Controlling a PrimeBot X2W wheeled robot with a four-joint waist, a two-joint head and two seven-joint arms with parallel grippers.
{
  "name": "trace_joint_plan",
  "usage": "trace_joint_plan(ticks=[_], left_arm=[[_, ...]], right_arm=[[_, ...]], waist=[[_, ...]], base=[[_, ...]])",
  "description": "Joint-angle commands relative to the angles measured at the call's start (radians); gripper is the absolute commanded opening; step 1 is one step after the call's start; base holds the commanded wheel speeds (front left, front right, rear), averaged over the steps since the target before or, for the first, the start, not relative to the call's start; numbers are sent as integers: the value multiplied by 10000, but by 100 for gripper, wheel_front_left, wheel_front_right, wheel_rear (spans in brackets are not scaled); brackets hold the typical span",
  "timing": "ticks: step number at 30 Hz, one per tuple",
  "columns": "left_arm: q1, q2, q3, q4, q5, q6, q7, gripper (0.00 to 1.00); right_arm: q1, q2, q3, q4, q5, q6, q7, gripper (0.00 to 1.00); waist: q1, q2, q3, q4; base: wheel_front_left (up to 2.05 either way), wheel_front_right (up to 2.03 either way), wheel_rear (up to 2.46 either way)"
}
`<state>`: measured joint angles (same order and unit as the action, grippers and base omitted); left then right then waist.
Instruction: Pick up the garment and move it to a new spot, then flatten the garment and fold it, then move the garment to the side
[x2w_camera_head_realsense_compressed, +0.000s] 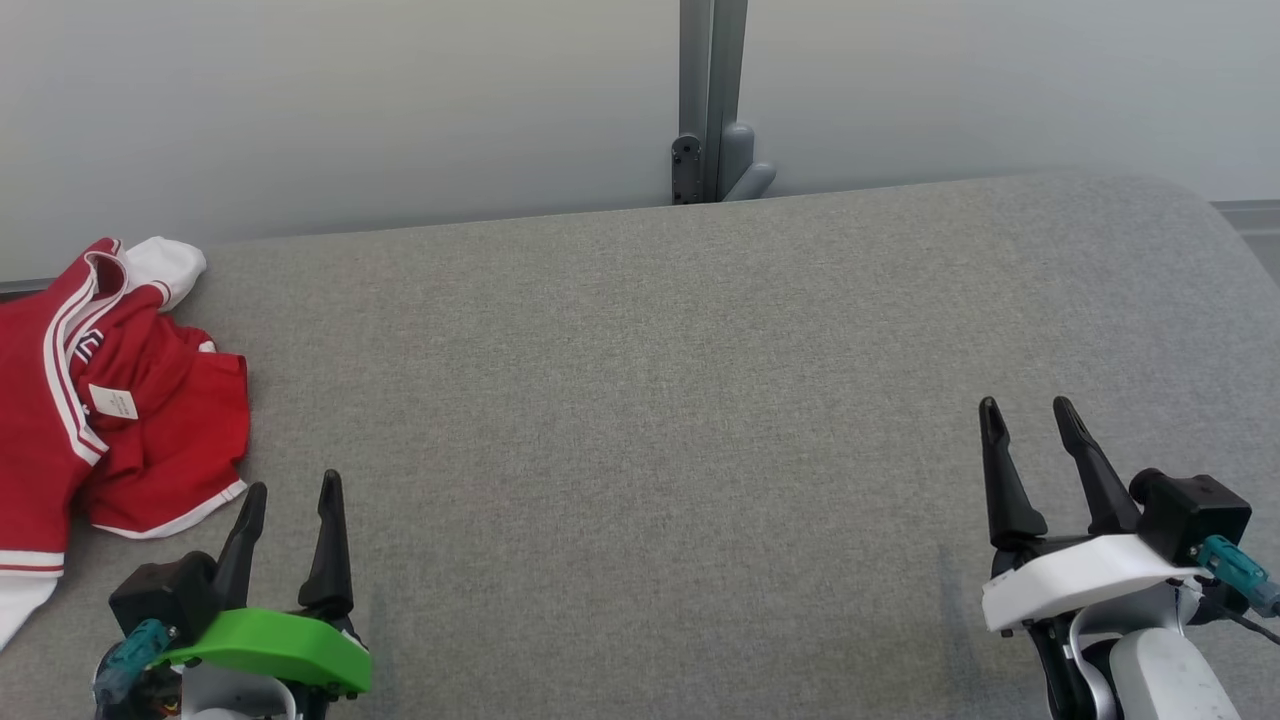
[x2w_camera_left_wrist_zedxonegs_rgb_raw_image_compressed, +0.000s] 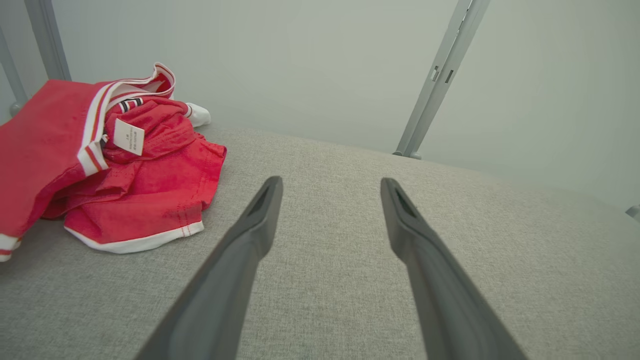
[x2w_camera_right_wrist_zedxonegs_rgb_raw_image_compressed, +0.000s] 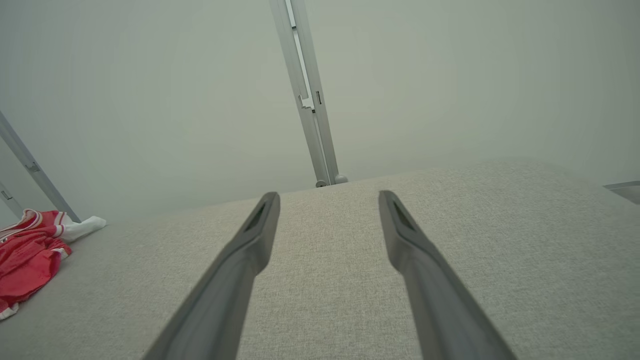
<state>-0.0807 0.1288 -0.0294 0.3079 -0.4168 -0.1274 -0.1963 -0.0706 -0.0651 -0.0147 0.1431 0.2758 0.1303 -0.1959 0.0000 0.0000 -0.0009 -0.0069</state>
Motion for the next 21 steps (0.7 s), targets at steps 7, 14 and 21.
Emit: trace_joint_plan(ticks=[7,14,21], left_arm=[[38,157,-105,47,742,-44,-213,100],[51,198,-158,80,1242,-46,-363,100],[59,255,-165,143,1728,-41,-487,100]], right_arm=[[73,-15,-241,66,-732,6,-229,100],[79,9,-288,75,-1243,5,-376,100],[127,39,-365,111,-1654,5,-502,100]], waist=[[0,0,-19,44],[0,0,-18,70],[0,0,-28,74]], base=[[0,0,0],[0,0,0],[0,0,0]])
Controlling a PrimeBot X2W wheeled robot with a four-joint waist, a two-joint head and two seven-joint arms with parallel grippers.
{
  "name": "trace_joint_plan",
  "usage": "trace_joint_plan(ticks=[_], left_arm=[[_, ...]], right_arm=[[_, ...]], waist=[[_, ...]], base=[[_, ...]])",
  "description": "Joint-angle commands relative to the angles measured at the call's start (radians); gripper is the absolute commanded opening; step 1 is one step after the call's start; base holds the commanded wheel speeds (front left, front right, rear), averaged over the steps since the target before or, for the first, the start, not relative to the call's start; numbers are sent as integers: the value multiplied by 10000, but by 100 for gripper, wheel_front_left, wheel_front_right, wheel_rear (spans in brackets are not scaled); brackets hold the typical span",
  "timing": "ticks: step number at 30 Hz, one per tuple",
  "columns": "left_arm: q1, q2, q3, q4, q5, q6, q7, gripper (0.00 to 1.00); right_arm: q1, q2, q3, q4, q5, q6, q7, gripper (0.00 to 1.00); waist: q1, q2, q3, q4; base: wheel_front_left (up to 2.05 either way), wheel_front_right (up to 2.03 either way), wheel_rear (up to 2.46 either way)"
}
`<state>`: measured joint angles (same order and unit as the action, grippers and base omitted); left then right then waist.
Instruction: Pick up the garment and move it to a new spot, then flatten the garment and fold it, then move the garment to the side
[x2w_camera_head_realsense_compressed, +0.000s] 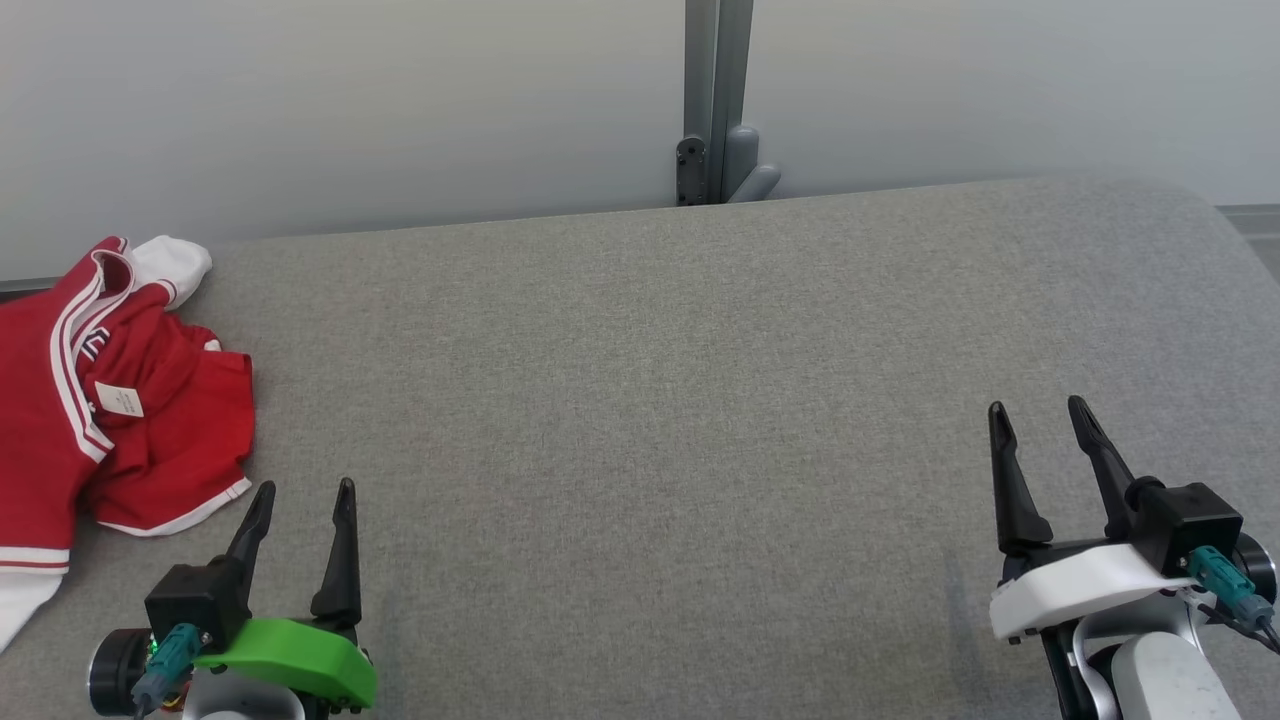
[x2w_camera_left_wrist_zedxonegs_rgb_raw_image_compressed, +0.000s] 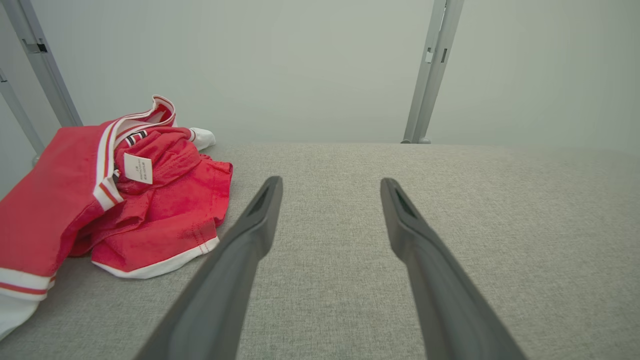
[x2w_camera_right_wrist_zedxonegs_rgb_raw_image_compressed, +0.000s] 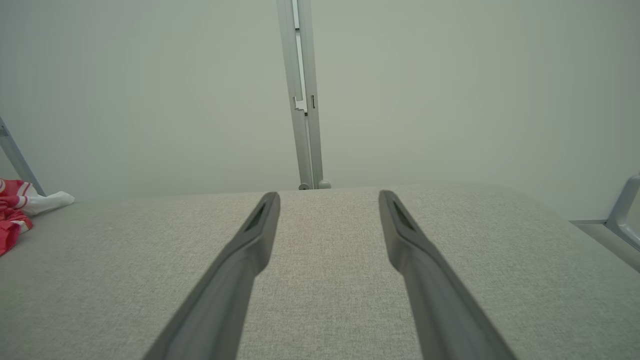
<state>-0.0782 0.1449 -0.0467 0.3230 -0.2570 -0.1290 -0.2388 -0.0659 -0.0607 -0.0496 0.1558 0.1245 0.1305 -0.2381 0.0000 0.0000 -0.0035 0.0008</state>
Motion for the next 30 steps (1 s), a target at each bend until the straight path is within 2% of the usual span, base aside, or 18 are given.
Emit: trace_joint_plan(ticks=[1,13,30], left_arm=[[42,96,15,-2,199,-26,-90,100],[93,167,17,82,928,-28,-289,100],[-109,95,117,224,718,-29,-259,100]], right_arm=[[97,2,-38,-10,-201,3,-95,100],[202,44,-237,-21,-930,4,-296,100],[245,88,-462,48,-770,4,-280,100]], waist=[[0,0,-3,-7],[0,0,-41,-39],[0,0,18,175]], base=[[0,0,0],[0,0,0],[0,0,0]])
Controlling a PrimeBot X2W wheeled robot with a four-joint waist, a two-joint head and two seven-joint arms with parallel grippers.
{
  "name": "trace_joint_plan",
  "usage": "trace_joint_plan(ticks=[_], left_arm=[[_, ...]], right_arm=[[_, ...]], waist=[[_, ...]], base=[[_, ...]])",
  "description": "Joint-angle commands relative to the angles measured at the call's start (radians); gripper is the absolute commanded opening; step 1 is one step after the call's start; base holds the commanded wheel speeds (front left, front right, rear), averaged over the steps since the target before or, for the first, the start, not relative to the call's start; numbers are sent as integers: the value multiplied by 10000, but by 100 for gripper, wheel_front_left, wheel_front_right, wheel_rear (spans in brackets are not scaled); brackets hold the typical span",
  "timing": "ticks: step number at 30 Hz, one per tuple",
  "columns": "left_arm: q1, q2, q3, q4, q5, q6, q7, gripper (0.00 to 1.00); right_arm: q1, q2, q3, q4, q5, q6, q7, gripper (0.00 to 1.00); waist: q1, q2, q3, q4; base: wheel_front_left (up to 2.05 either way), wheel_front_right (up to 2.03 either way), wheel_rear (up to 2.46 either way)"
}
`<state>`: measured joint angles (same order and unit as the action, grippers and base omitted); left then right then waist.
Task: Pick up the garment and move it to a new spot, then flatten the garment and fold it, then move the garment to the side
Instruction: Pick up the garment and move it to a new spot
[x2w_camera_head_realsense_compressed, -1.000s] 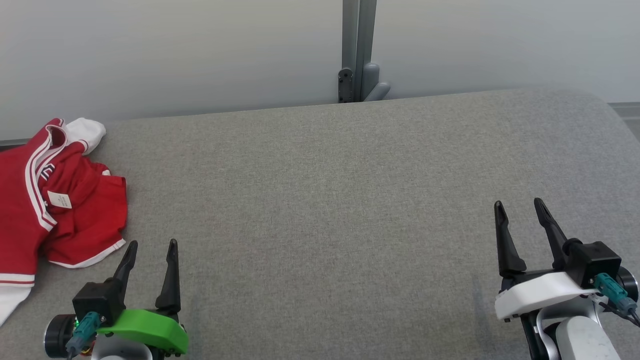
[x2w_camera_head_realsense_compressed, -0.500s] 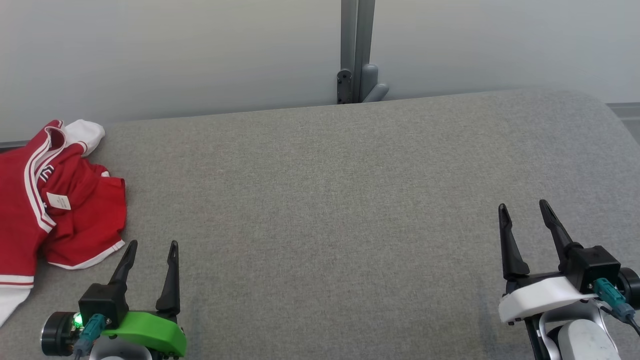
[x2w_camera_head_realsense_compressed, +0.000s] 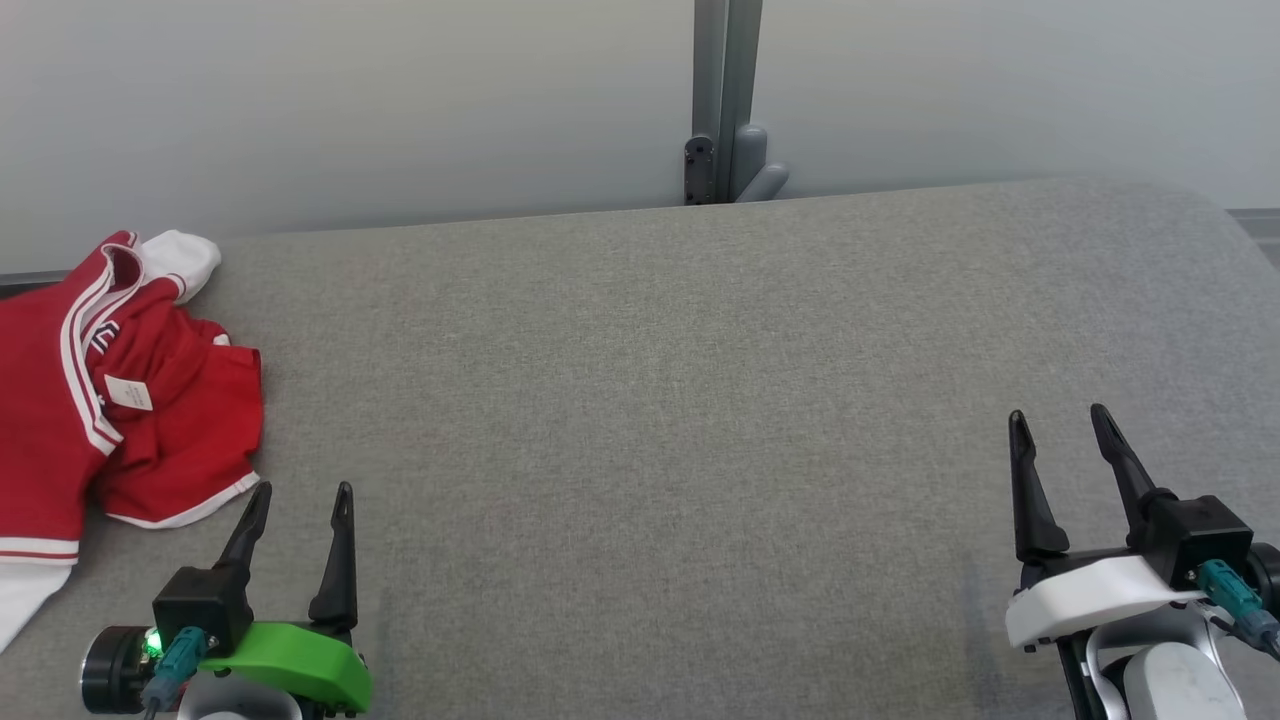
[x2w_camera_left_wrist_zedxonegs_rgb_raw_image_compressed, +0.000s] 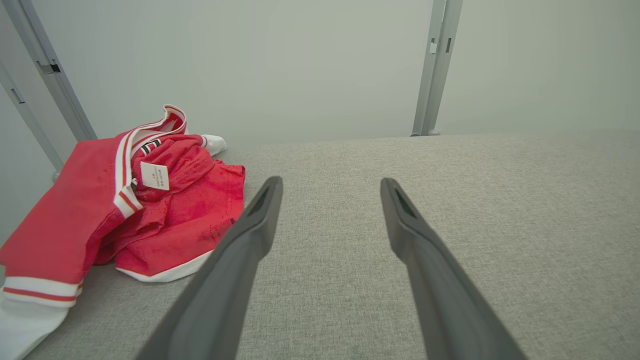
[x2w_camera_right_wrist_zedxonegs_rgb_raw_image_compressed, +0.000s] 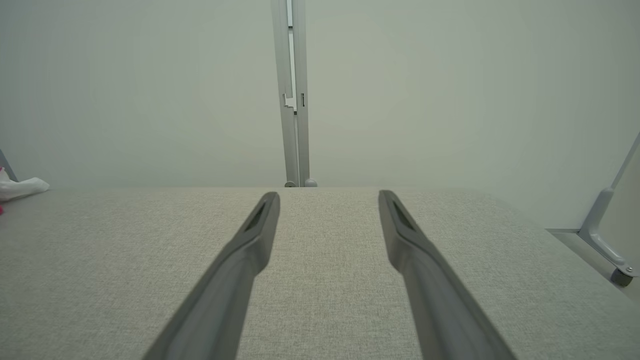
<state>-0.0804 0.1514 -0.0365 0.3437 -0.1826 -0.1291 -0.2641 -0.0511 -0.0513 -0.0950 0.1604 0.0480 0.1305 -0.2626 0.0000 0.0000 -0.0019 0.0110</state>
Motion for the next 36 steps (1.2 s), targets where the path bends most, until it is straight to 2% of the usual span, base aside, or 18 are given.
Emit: trace_joint_plan(ticks=[1,7,12,15,19,24,29,36], left_arm=[[-131,13,16,20,-43,-27,-6,100],[-287,-52,88,23,-34,-23,-5,100],[-287,-33,214,28,33,-8,-6,100],[-224,-6,324,-5,54,8,-8,100],[-31,56,582,-107,32,46,-6,100],[61,46,776,-254,35,49,-6,100],[88,7,932,-379,-3,46,-6,100],[-866,-22,795,14,-346,2,77,100]], right_arm=[[129,-4,-16,-7,-12,4,-33,100],[277,2,163,-25,-44,4,-33,100],[189,3,463,83,-33,4,-33,100],[22,1,750,138,83,3,-33,100],[-95,-2,1168,217,196,3,-35,100],[-80,-9,1296,249,326,4,-33,100],[87,-12,1236,206,318,3,-33,100],[-581,-119,1214,7,-147,3,-33,100]], waist=[[0,0,0,176],[0,0,-86,1359],[0,0,-160,2931],[0,0,-187,3651],[0,0,-209,4228],[0,0,-172,4455],[0,0,-7,4368],[0,0,1216,3944]], base=[[0,0,0],[0,0,0],[0,0,0],[0,0,0],[0,0,0],[0,0,0],[0,0,0],[0,0,0]])
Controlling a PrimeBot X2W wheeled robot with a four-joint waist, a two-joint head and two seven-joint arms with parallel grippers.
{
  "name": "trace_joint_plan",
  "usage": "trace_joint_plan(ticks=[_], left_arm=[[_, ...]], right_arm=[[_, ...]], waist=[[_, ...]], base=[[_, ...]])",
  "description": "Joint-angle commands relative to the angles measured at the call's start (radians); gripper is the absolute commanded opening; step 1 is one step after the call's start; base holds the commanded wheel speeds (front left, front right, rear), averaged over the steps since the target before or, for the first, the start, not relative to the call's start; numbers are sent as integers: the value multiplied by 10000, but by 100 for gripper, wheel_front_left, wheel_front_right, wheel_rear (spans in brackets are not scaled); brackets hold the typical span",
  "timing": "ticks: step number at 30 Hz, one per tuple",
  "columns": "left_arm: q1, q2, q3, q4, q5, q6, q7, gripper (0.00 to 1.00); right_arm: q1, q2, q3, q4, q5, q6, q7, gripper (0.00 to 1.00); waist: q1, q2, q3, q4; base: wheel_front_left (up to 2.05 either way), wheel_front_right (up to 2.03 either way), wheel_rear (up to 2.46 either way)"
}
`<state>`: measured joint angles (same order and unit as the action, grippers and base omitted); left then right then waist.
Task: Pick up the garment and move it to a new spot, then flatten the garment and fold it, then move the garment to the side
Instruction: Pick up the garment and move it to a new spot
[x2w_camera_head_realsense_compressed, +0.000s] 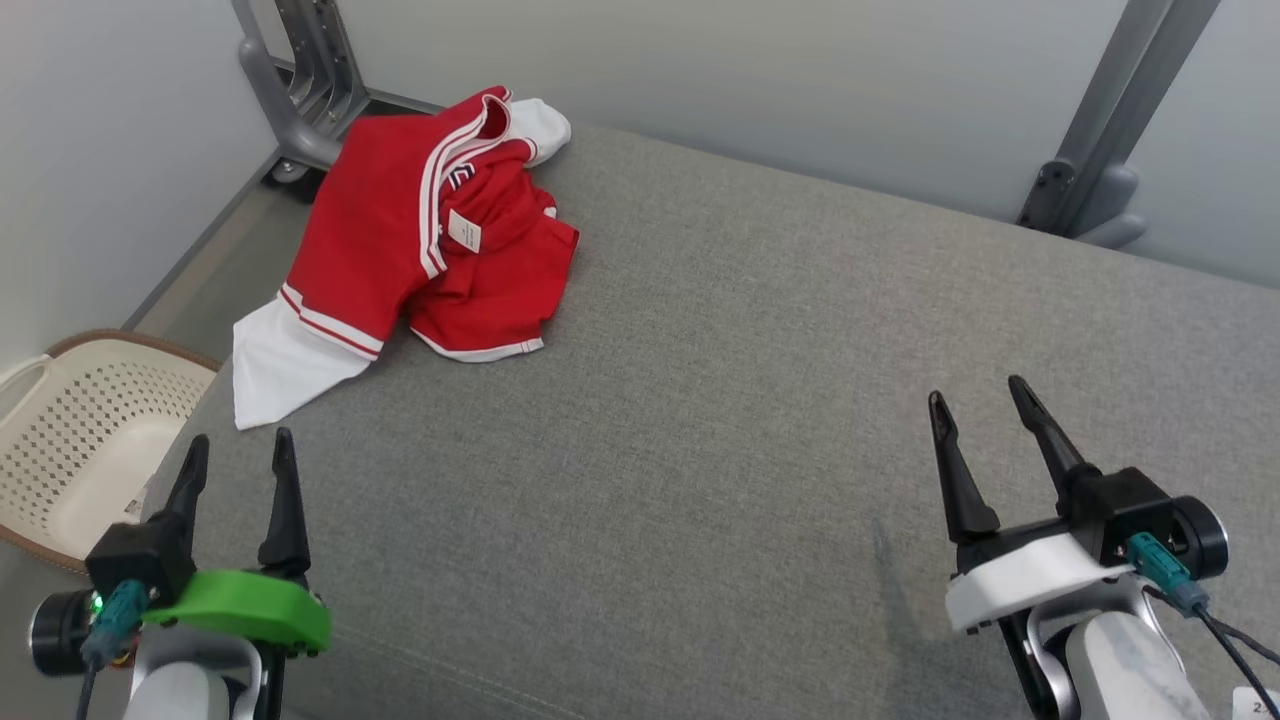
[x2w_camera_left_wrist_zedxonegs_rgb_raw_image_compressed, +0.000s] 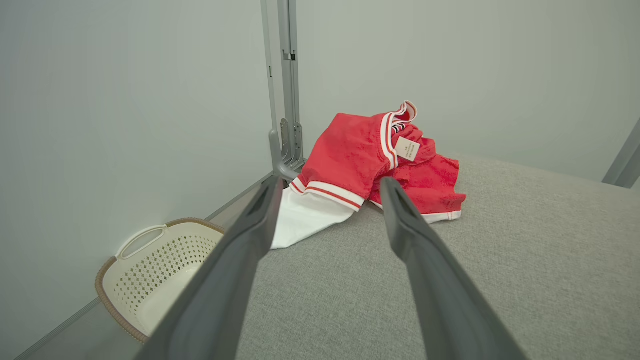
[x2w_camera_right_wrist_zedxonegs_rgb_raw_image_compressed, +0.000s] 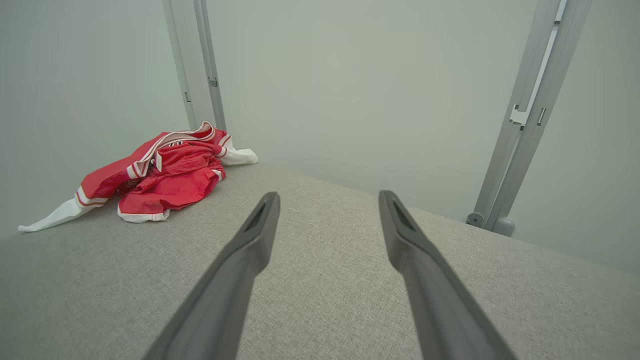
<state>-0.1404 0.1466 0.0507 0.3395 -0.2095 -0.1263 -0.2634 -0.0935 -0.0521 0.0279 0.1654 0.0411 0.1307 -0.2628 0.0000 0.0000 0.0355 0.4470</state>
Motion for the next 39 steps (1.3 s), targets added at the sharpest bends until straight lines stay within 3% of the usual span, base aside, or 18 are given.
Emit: trace_joint_plan(ticks=[1,6,10,15,18,20,25,26,28,33,39], left_arm=[[-586,90,-204,254,-210,-35,195,100],[-2676,439,-941,1285,-2031,-49,1710,100],[-4297,1194,-1832,1995,-3563,-40,2801,100],[-6049,1798,-2064,3359,-5138,-42,3408,100],[-6762,1959,-2053,4329,-5695,-43,3543,100],[-7138,2208,-2087,5252,-5521,102,3503,100],[-7695,2055,-2037,7077,-5709,225,3717,100],[-7714,1999,-2063,7318,-5747,172,3702,93],[-7687,1792,-2136,7588,-5793,98,3527,0],[-7474,1759,-2386,8082,-5737,-38,3220,0],[-7222,2158,-2469,8219,-5733,-71,2547,0]], right_arm=[[-314,-184,25,-74,-151,1,-32,100],[-1380,-614,314,-281,-434,1,-32,100],[-2149,-882,616,-383,-665,1,-32,100],[-2660,-1170,811,-575,-872,1,-32,100],[-2791,-1327,804,-743,-943,1,-32,100],[-2830,-1407,765,-876,-969,1,-32,100],[-2773,-1456,577,-1016,-969,-2,-5,100],[-2728,-1440,550,-1003,-958,-4,-5,100],[-2613,-1393,487,-949,-928,-7,7,100],[-2305,-1183,501,-816,-837,-7,30,100],[-2119,-931,546,-767,-678,-6,-2,100]], waist=[[0,0,1121,-486],[0,0,2879,-936],[0,0,4278,-1284],[0,0,5619,-1561],[0,0,6147,-1702],[0,0,6382,-1786],[0,0,6494,-1919],[0,0,6449,-1929],[0,0,6303,-1916],[0,0,5724,-1865],[0,0,4805,-1796]], base=[[0,0,0],[0,0,0],[0,0,0],[0,0,0],[0,0,0],[0,0,0],[0,0,0],[0,0,0],[0,0,0],[0,0,0],[0,0,0]])
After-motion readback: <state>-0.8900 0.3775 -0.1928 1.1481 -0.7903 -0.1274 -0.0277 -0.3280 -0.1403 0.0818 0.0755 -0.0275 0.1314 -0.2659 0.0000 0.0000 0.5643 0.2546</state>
